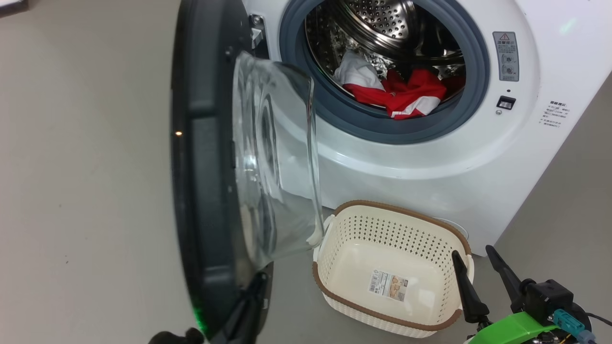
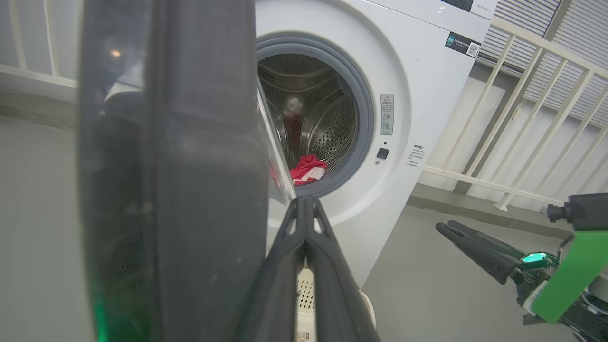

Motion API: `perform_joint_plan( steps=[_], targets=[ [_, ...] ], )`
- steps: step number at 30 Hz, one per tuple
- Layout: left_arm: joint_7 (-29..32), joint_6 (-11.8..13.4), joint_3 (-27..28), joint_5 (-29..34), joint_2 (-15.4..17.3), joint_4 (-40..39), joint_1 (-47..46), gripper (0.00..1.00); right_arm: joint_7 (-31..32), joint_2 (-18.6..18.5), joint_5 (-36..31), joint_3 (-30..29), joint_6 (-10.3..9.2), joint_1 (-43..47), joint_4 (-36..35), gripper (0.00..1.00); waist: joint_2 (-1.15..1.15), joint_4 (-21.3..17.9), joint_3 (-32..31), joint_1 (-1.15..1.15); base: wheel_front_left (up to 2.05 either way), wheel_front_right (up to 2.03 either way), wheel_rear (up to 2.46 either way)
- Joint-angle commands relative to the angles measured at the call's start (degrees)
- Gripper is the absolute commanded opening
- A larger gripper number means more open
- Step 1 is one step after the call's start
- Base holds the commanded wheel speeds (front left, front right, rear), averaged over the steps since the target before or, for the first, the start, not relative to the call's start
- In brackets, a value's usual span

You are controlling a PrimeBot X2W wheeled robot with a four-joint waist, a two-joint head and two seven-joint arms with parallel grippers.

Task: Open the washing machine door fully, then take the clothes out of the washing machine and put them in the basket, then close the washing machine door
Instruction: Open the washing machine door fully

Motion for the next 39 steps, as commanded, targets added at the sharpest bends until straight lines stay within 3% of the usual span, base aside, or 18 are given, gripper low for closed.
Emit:
perform_joint_plan(
  steps=[1, 24, 39],
  targets=[
    [-0.29, 1.23, 3.95, -0.3, 0.32, -0.46, -2.11, 0.0, -0.38, -0.26, 0.54, 1.47, 0.37, -1.12, -1.67, 1.0, 0.0, 0.07, 0.0, 0.0, 0.0, 0.0, 0.0],
    [-0.29, 0.69, 26.43, 3.44, 1.41, 8.06, -9.32, 0.0, -0.38, -0.26, -0.26, 0.97, 0.37, -1.97, -1.84, 1.0, 0.0, -0.43, 2.22, 0.0, 0.0, 0.0, 0.0],
    [-0.29, -0.14, 39.09, 6.17, 4.65, 15.39, -17.0, 0.0, -0.38, -0.26, -2.22, 0.23, 0.37, -3.92, -1.89, 1.0, 0.0, -1.25, 5.07, 0.0, 0.0, 0.0, 0.0]
  ],
)
